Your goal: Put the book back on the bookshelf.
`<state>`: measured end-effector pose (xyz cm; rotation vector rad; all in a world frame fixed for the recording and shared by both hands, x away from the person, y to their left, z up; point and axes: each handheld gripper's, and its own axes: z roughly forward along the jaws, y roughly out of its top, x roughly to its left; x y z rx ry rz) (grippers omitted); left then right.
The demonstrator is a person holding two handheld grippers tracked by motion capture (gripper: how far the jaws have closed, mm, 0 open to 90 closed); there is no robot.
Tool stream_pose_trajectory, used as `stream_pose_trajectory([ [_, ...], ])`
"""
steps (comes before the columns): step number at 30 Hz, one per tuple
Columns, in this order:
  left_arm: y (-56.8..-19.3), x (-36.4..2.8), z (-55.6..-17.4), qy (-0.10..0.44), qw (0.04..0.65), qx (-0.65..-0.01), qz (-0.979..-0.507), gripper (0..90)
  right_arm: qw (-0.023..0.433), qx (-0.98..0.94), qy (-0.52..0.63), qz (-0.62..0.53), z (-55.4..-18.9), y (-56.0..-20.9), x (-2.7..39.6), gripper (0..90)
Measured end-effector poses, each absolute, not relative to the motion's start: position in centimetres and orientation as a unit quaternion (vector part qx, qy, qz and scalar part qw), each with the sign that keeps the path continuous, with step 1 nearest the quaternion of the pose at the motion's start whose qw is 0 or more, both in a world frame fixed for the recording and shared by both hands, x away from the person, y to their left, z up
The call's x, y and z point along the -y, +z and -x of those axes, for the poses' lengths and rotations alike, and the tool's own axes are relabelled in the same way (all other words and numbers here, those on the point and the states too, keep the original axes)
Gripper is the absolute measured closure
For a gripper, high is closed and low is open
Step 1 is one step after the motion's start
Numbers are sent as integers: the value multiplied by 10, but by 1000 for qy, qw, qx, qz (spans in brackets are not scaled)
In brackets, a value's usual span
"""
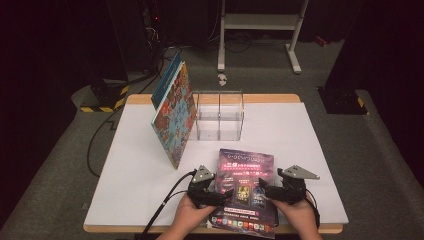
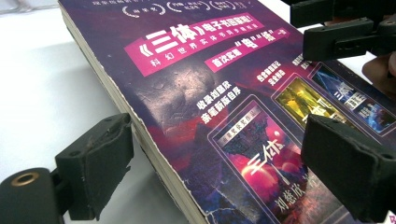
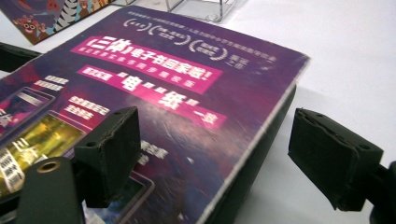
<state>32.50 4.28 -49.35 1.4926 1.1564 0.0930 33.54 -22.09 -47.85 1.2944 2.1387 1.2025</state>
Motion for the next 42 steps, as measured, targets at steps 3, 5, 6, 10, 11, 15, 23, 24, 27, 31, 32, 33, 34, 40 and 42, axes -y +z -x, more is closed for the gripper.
stream_pose_trajectory([
  [3,-493,-35,-324,48,587,-483,-648,100,184,-757,423,-463,-331,-479,223,145],
  [5,-493,-36,-324,43,590,-486,-643,99,180,-752,425,-471,-329,-481,227,139],
  [6,-494,-37,-324,39,590,-488,-642,100,177,-749,428,-474,-327,-482,229,138],
  [10,-496,-38,-322,25,591,-495,-637,95,155,-737,442,-488,-326,-487,233,135],
  [11,-496,-38,-322,23,591,-498,-634,91,148,-735,446,-489,-327,-488,233,135],
  [15,-496,-38,-324,21,587,-496,-639,91,135,-734,445,-494,-332,-489,231,113],
  [23,-494,-33,-338,33,580,-497,-644,95,146,-744,428,-491,-353,-484,225,135],
  [24,-494,-33,-341,32,579,-496,-646,95,145,-745,428,-491,-357,-483,225,135],
  [27,-494,-30,-347,40,581,-497,-643,96,148,-743,427,-494,-367,-484,225,134],
  [31,-494,-33,-342,45,582,-496,-643,98,145,-746,427,-490,-362,-483,227,133],
  [32,-495,-35,-340,39,583,-498,-641,99,142,-747,428,-489,-357,-483,227,133],
  [33,-496,-37,-338,32,585,-500,-638,99,140,-747,431,-486,-352,-484,228,132],
  [34,-497,-38,-336,25,586,-501,-636,98,137,-747,433,-485,-346,-485,228,132],
  [40,-502,-37,-340,-12,582,-514,-630,43,122,-744,441,-486,-331,-487,230,121],
  [42,-502,-33,-343,-20,579,-512,-635,32,114,-744,443,-486,-336,-488,230,119],
])
